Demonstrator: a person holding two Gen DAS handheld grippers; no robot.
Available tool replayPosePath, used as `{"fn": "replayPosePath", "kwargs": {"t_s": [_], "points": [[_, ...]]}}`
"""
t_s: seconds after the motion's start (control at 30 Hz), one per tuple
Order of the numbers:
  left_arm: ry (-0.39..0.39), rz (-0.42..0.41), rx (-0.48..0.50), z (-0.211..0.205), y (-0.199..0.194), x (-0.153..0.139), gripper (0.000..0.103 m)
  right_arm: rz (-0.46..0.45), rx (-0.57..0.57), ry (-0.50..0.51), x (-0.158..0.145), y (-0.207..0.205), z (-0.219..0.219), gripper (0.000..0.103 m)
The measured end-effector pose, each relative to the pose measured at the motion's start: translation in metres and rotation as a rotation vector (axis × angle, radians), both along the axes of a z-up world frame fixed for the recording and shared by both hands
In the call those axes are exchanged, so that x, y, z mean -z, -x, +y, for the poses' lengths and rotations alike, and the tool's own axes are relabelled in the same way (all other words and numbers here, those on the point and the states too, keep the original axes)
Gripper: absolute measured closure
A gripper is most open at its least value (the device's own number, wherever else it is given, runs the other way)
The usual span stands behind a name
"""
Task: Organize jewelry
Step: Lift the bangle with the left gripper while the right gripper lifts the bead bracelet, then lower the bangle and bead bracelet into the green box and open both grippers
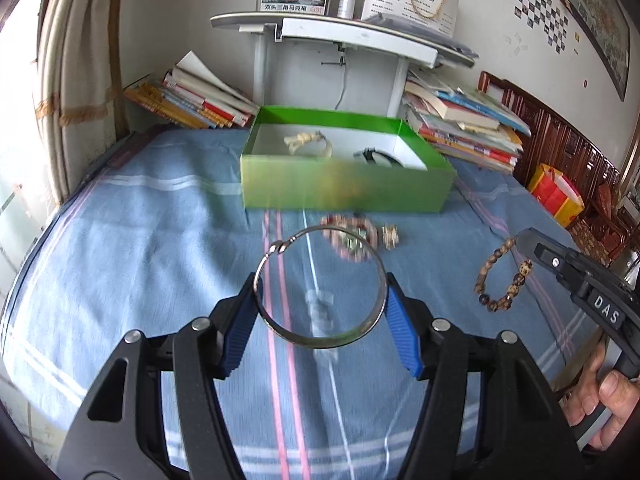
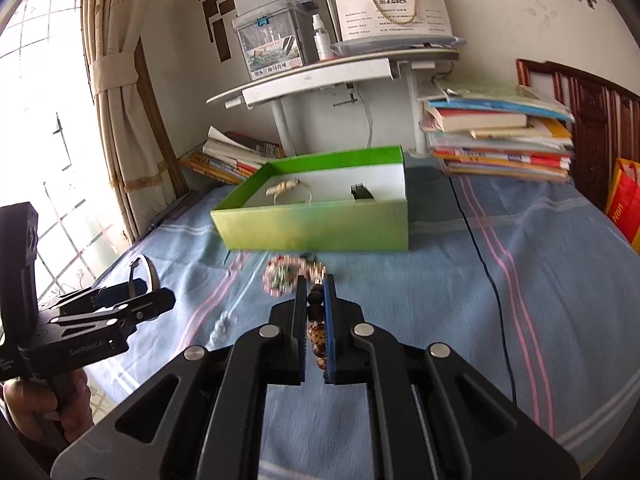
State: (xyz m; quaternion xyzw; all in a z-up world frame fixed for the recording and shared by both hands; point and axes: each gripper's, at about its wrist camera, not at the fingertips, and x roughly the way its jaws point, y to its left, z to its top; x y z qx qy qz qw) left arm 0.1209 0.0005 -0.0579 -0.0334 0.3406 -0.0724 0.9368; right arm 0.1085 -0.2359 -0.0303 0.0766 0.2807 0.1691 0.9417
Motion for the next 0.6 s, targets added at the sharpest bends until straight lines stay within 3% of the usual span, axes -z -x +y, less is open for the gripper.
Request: {"fn": "replayPosePath", "kwargs": {"t_s": [0.3,0.47,0.6], "points": [[-0.015,-0.052,-0.042,-0.006,-0.125,-0.047,0.043,-0.096,-0.011,0.035,-0.049,-0.103,0.001,0.095],[-0.066,0.006,-0.077,-0.008,-0.194,-0.034,0.043,-0.051,0.014,0.052,-0.039,-0.173,-0.004,0.095],[-0.093,0.049,-0.091,-0.006,-0.218,-0.012,0.043,-0.004,0.021,0.076,-0.017,-0.205,-0.001,0.095]]}}
